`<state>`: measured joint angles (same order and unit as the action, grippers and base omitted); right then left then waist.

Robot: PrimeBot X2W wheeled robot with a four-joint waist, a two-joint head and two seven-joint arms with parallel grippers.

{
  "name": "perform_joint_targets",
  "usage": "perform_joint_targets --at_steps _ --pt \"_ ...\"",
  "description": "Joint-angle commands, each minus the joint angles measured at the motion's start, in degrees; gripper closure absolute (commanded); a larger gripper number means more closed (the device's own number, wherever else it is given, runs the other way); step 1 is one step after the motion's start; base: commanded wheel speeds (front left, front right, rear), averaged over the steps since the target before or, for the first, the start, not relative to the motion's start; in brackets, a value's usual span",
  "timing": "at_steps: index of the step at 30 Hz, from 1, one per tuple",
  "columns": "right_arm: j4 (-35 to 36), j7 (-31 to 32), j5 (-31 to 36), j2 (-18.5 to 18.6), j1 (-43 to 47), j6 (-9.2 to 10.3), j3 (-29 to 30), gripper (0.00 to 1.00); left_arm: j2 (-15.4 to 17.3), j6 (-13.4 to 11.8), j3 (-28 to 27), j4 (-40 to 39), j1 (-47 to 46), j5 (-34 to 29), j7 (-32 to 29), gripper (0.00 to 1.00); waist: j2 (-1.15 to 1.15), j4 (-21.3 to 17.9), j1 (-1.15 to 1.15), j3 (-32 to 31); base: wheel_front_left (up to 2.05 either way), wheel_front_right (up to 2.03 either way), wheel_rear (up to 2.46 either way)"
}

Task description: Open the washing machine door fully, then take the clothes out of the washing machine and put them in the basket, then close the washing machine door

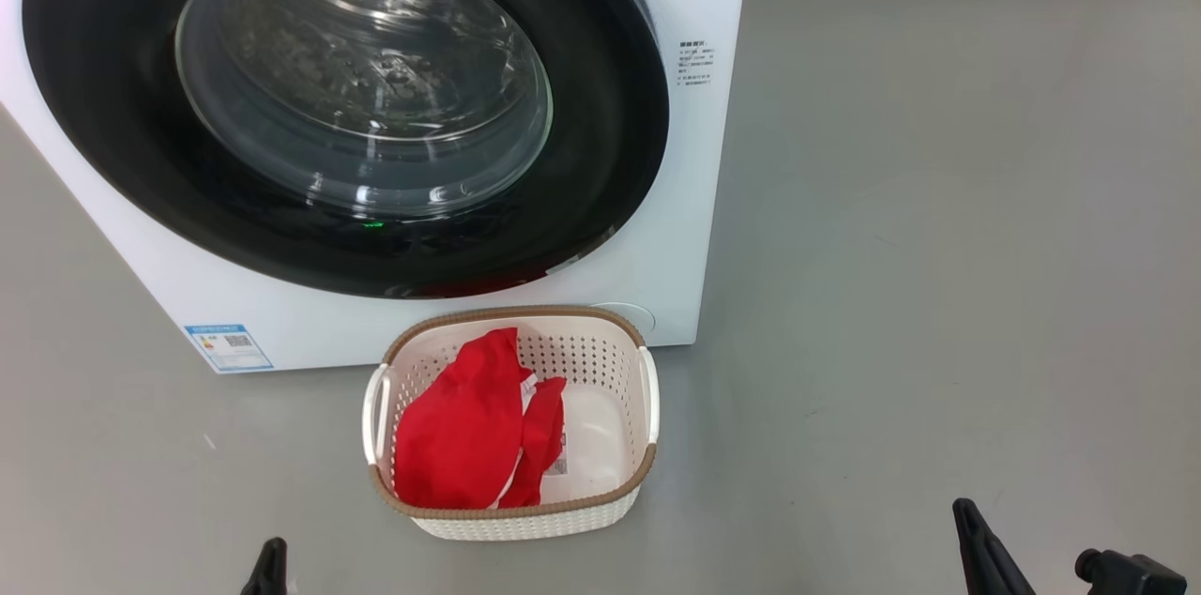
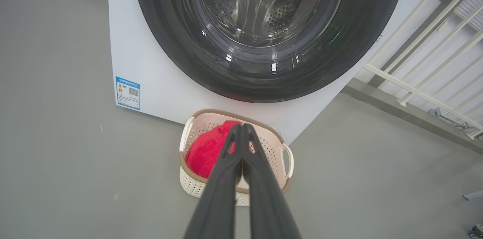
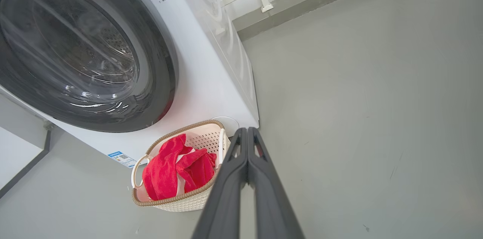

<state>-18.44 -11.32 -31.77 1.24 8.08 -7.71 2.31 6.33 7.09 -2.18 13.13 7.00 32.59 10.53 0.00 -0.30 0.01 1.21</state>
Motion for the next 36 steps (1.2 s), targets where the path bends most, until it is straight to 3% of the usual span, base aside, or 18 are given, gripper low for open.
perform_joint_targets --at_steps 1,36 --pt "1.61 0.38 -1.80 0.94 -2.48 0.04 0.07 1.00 0.40 0.08 -0.99 -1.06 -2.45 1.73 -0.57 1.00 0.00 0.00 -0.01 -0.02 0.00 0.00 0.00" --pt "2.60 5.78 -22.30 1.66 -6.43 0.10 0.81 1.00 -0.91 0.19 -2.15 -0.39 -6.10 21.39 -6.19 1.00 0.00 0.10 -0.01 -0.36 0.00 0.00 0.00"
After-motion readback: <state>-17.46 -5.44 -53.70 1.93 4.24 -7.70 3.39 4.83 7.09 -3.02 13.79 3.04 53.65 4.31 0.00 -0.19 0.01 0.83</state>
